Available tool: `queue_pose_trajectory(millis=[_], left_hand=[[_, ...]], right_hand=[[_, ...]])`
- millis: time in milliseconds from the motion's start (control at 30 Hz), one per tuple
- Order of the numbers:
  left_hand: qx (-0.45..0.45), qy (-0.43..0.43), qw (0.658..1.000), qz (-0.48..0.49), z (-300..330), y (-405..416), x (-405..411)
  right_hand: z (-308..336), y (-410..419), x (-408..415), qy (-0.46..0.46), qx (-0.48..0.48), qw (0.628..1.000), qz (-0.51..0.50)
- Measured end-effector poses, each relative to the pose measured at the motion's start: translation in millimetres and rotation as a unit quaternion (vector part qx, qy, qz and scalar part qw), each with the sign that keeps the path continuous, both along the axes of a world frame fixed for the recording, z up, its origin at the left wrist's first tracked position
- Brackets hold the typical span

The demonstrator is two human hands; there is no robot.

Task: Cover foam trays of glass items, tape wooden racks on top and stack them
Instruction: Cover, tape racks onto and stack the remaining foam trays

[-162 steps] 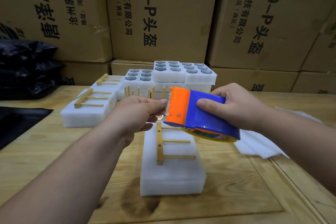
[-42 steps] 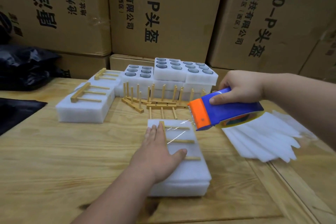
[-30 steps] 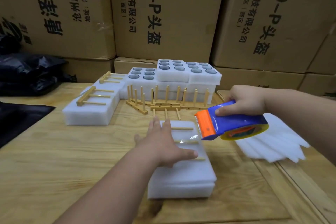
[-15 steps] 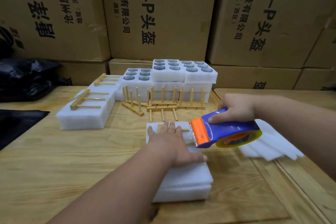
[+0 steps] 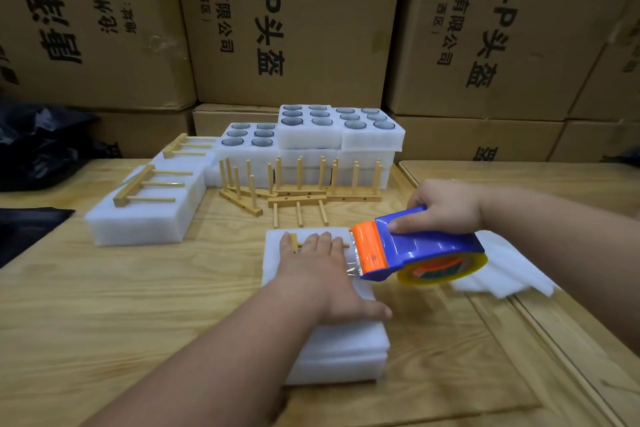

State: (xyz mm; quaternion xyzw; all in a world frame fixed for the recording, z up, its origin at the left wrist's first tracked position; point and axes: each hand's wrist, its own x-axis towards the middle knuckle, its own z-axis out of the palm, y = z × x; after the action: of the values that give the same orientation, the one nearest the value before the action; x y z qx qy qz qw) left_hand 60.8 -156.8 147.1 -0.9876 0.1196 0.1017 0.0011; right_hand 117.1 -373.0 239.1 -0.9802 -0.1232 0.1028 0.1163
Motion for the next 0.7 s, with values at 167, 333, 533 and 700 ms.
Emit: queue_pose_trajectory(millis=[167, 333, 533, 700], left_hand=[[-0.014, 0.02, 0.999, 0.023, 2, -1, 0], [-0.02, -0.031, 0.999, 0.037, -3, -8, -8], [-0.037, -0.017, 0.999, 0.022, 7, -6, -8], [-0.014, -0.066, 0.998, 0.01, -6, -6, -15]], right_hand=[[-11, -3, -3, 0.008, 0.024, 0.999, 0.019], [-14, -7, -3, 0.014, 0.044, 0.999, 0.022], [-11, -10, -5, 0.017, 0.069, 0.997, 0.015], [-24, -13, -7, 0.038, 0.071, 0.997, 0.012]])
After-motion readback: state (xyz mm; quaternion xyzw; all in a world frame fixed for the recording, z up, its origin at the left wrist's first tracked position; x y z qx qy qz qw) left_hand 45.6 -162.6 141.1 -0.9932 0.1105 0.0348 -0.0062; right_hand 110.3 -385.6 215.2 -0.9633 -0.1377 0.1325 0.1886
